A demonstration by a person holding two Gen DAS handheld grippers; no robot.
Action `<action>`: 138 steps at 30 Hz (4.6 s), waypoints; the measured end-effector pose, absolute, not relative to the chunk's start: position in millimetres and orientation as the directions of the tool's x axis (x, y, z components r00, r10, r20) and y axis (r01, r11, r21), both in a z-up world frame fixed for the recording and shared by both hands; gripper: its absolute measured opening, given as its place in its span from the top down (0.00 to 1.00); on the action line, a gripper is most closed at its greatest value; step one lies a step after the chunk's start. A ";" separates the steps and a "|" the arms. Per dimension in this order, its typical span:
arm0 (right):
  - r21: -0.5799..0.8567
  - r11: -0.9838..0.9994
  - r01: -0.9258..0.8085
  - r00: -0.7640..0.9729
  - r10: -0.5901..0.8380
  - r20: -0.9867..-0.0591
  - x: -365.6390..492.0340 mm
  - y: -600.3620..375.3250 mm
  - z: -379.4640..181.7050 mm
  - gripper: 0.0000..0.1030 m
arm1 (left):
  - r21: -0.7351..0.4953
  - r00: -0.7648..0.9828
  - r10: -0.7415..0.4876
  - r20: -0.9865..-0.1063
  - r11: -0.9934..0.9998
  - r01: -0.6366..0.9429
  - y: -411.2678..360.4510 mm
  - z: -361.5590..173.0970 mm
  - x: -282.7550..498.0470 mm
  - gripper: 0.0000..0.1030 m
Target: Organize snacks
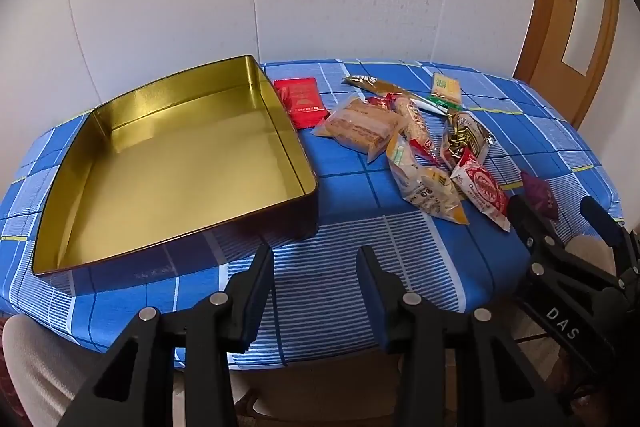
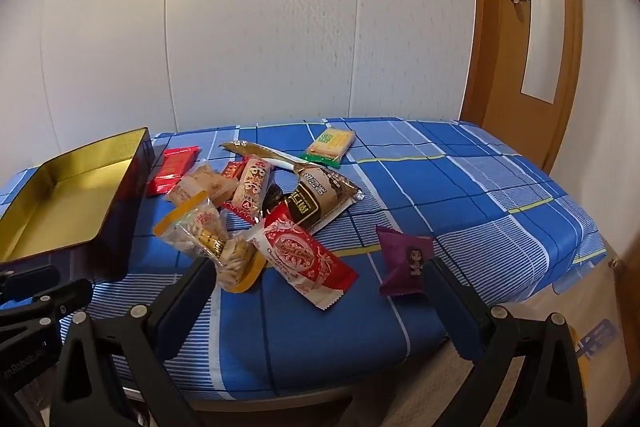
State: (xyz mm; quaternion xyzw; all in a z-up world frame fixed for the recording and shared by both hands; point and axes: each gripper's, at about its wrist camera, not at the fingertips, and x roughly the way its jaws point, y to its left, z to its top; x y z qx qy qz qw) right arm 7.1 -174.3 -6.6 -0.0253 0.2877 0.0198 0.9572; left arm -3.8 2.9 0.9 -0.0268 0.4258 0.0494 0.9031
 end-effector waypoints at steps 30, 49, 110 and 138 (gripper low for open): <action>-0.036 0.998 -0.054 0.832 0.025 -0.553 6.8 -168.3 -8.3 0.00 | -0.003 0.626 0.072 -0.777 0.993 -0.118 5.1 -0.8 -1.3 0.58; -0.029 0.998 -0.058 0.831 0.032 -0.555 8.4 -169.0 -7.1 0.00 | -0.003 0.618 0.081 -0.782 0.991 -0.133 7.0 -2.3 -1.0 0.58; 0.179 0.980 0.090 0.609 0.088 -0.788 105.0 -253.5 -44.7 0.56 | -0.284 0.612 -0.307 -0.729 0.949 0.138 -14.3 2.4 8.2 0.58; 0.207 0.978 0.015 0.660 0.146 -0.737 104.5 -239.2 -45.1 0.57 | -0.364 0.588 -0.307 -0.749 0.931 0.022 -40.0 -38.2 102.9 0.54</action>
